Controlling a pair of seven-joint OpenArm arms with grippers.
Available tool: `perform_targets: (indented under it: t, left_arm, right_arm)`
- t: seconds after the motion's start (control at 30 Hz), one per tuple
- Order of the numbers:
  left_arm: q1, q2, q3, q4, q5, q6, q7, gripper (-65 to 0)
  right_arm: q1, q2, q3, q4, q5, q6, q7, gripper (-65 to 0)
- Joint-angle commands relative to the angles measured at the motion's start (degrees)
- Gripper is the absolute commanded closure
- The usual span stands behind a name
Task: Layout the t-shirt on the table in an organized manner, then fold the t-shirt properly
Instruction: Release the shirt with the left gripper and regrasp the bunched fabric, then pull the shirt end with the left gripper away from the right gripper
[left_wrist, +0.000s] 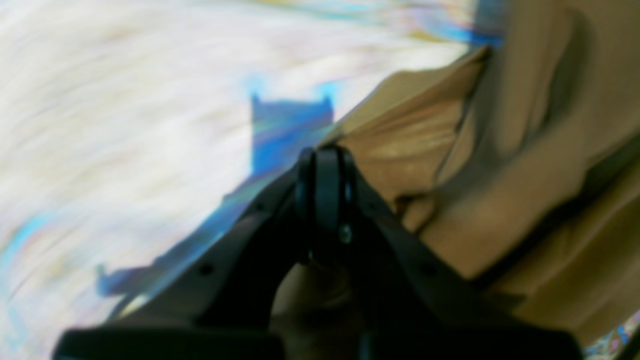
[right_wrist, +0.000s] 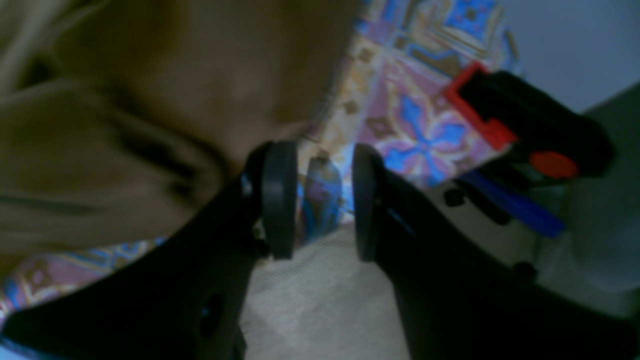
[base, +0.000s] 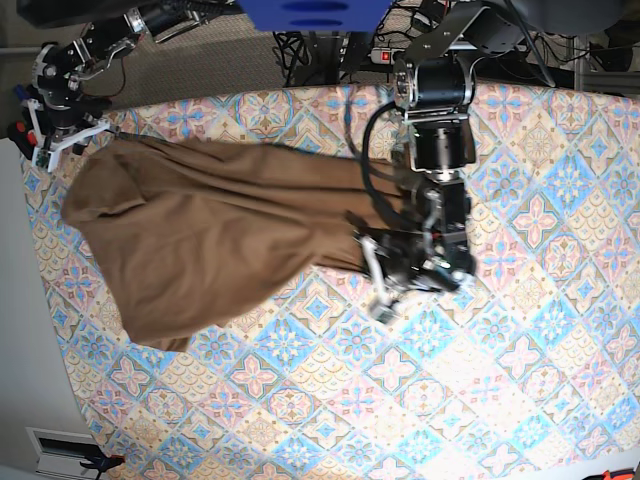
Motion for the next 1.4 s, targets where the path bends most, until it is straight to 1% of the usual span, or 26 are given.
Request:
perform_targets:
  t: [0.0, 0.2, 0.3, 0.37, 0.47, 0.53, 0.7, 0.8, 0.9, 0.93, 1.0, 1.03, 1.1, 1.23, 1.27, 1.37]
  left_arm:
    - [-1.86, -0.76, 0.09, 2.29, -0.76, -0.12, -0.19, 0.0]
    - [-1.69, -2.43, -0.53, 2.65, -0.85, -0.12, -0.02, 0.0]
    - [-0.81, -2.60, -0.09, 2.65, -0.85, -0.12, -0.02, 0.0]
    - [-0.63, -2.60, -0.09, 2.65, -0.76, -0.12, -0.02, 0.0]
    - [-0.63, -2.60, -0.09, 2.65, -0.76, -0.12, -0.02, 0.0]
    - [-0.54, -2.69, -0.09, 2.65, -0.76, -0.12, 0.07, 0.0]
    - [0.07, -2.78, -0.09, 2.65, -0.76, -0.12, 0.07, 0.0]
    - [0.16, -2.78, -0.09, 2.65, -0.67, -0.12, 0.07, 0.0]
    - [0.16, -2.87, -0.09, 2.65, 0.38, -0.12, 0.16, 0.0]
    - [0.16, -2.87, -0.09, 2.65, 1.53, -0.12, 0.16, 0.0]
    - [0.16, -2.69, -0.09, 2.65, 3.37, -0.12, 0.16, 0.0]
    - [0.16, -2.69, -0.09, 2.65, 4.08, -0.12, 0.16, 0.0]
    - [0.16, -2.69, -0.09, 2.73, 5.13, -0.12, 0.16, 0.0]
    - [0.16, -2.87, -0.09, 2.73, 5.48, -0.12, 0.16, 0.0]
    - [0.16, -2.95, -0.09, 2.73, 5.48, -0.12, 0.16, 0.0]
    - [0.16, -4.71, -0.09, 4.14, 5.48, -0.12, 0.16, 0.0]
  right_arm:
    - [0.35, 0.69, 0.08, 2.15, 1.04, -0.07, 1.43, -17.8]
    - [0.35, 0.61, 0.52, 3.73, 1.04, -0.07, 1.43, -17.8]
    - [1.05, 0.61, 0.25, 3.82, 1.13, -0.07, 1.43, -17.8]
    - [3.51, 0.69, 0.08, 3.82, 1.13, -0.07, 1.69, -17.8]
    - [7.73, 0.69, -0.36, 3.82, 1.04, -0.07, 4.42, -17.8]
    - [10.11, 0.69, -3.70, 3.73, 0.52, -0.07, 5.21, -17.8]
    - [10.98, 1.13, -19.88, 3.20, -0.45, -0.07, 5.39, -17.7]
    - [11.25, 2.80, -27.09, 1.53, -0.45, -0.07, 5.39, -17.7]
    - [15.47, 4.65, -32.36, -4.01, -0.45, -0.07, 5.39, -17.7]
    - [17.67, 5.09, -32.98, -6.91, -0.45, -0.07, 5.56, -17.7]
    - [21.45, 7.64, -32.89, -12.98, -0.45, -0.07, 5.65, -17.7]
    - [22.76, 9.04, -32.98, -16.14, -0.45, -0.07, 6.35, -17.7]
    - [24.43, 11.33, -32.98, -22.38, -0.45, -0.07, 10.13, -17.7]
    - [24.96, 12.83, -33.07, -34.87, -0.45, -0.07, 16.90, -17.7]
    - [24.96, 12.83, -33.07, -37.77, -0.45, -0.07, 17.87, -17.7]
    - [25.05, 12.83, -33.07, -45.06, -0.45, -0.07, 20.24, -17.7]
